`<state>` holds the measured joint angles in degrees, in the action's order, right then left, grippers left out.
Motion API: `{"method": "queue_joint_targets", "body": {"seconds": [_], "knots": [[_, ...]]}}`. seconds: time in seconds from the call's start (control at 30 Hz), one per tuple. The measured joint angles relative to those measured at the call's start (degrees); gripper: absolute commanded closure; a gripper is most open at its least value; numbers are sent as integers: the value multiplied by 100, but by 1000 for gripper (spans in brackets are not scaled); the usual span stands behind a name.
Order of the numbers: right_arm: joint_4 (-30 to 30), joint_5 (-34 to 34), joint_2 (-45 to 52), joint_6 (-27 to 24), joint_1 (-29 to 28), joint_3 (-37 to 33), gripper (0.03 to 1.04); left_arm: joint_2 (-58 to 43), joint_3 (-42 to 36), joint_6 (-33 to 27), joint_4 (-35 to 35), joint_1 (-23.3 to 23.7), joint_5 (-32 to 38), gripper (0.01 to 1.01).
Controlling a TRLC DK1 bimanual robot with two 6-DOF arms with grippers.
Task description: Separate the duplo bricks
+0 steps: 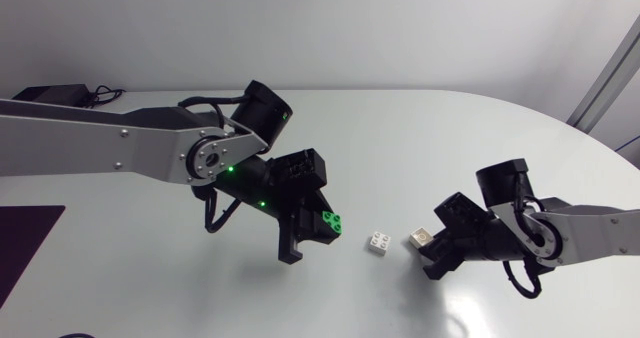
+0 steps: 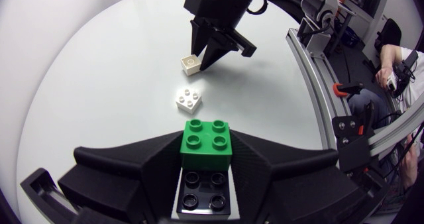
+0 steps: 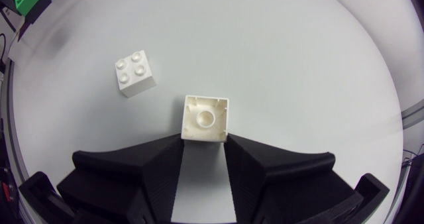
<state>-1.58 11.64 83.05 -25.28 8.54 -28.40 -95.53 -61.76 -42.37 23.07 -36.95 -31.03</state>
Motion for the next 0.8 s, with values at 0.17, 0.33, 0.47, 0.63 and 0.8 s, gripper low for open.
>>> {"method": "queue_joint_targets", "body": {"seconds": [0.17,0.33,0.47,0.63,0.8], "knots": [[-616,42,-376,-109,-116,-337,813,0,0,0,0,-4,2,646],[-1749,37,-501,-699,-153,-1139,815,0,0,0,0,-31,20,646],[-2894,-345,-470,-1423,-103,-1941,813,0,0,0,0,-31,22,646],[-3956,-1375,-214,-2417,402,-2771,813,0,0,0,0,-52,44,646],[-4476,-2662,37,-3222,1252,-2695,815,0,0,0,0,-68,42,646]]}}
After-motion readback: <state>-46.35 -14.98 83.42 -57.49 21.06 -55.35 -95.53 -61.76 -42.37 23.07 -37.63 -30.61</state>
